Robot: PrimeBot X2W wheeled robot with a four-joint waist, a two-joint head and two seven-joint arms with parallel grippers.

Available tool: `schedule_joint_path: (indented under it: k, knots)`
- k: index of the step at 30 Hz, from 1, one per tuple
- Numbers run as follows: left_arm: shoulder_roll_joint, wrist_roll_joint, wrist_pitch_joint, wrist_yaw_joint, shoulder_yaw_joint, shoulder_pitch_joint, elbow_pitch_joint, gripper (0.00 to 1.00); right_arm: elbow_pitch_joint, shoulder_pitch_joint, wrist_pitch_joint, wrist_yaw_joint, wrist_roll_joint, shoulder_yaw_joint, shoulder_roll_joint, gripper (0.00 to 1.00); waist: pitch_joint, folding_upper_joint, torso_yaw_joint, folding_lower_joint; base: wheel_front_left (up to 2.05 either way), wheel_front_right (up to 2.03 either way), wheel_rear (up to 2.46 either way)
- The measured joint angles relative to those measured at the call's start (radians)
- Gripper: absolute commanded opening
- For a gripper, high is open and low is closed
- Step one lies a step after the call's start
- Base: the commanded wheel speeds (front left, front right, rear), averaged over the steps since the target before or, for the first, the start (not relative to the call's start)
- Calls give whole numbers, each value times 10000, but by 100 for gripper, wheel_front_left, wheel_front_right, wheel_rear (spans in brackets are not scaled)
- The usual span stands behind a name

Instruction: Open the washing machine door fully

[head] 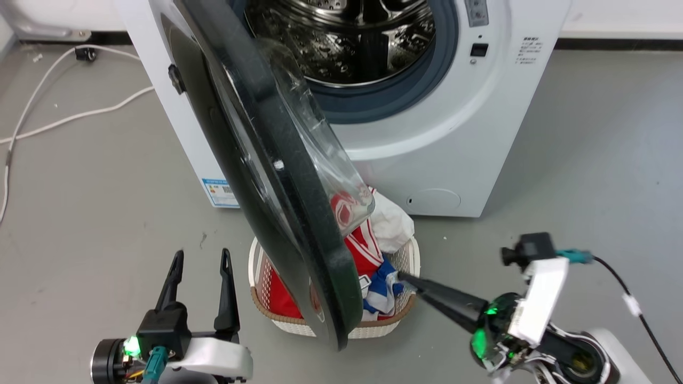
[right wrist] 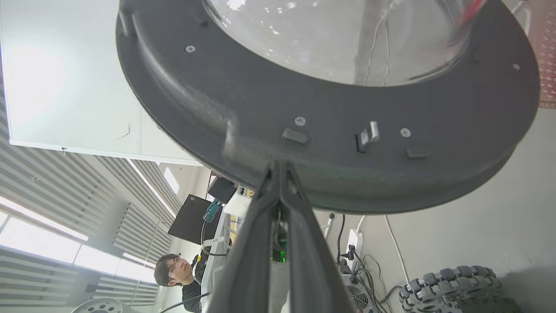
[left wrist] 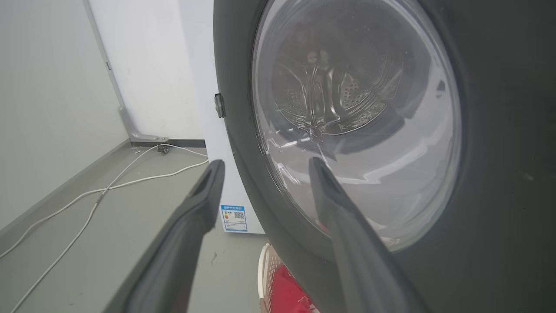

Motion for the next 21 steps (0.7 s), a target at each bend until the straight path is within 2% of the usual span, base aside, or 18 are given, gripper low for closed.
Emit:
schedule_joint_path:
  k: [6, 7, 11, 12, 14, 15, 19, 21]
  knots:
    - [2, 77, 0, -50, 46, 339, 44, 100, -769, 1010, -1854, 0, -606, -1210, 198, 0, -531, 0, -99, 0, 0, 0, 0]
    - [0, 75, 0, -40, 75, 556, 19, 100, -1250, 1665, -3256, 0, -1049, -2054, 548, 0, -786, 0, -163, 0, 0, 0, 0]
    - [0, 75, 0, -29, 109, 644, 0, 100, -1605, 2112, -4385, 0, -1496, -2656, 802, 0, -889, 0, -232, 0, 0, 0, 0]
    - [0, 75, 0, -29, 127, 656, -6, 100, -1659, 2190, -4683, 0, -1641, -2790, 849, 6, -908, 0, -247, 0, 0, 0, 0]
    - [0, 75, 0, -29, 150, 690, -12, 100, -1778, 2305, -5262, 0, -1975, -2953, 936, 49, -944, 0, -278, 0, 0, 0, 0]
    - [0, 75, 0, -27, 159, 704, -15, 100, -1860, 2385, -5474, 0, -2173, -2951, 940, 100, -958, 0, -291, 0, 0, 0, 0]
    - [0, 77, 0, -12, 125, 763, -29, 100, -2123, 2582, -7116, 0, -3829, -2901, 849, 100, -991, 0, -331, 0, 0, 0, 0]
    - [0, 77, 0, -12, 123, 773, -33, 100, -2142, 2615, -8268, 0, -5275, -2698, 522, 100, -993, 0, -332, 0, 0, 0, 0]
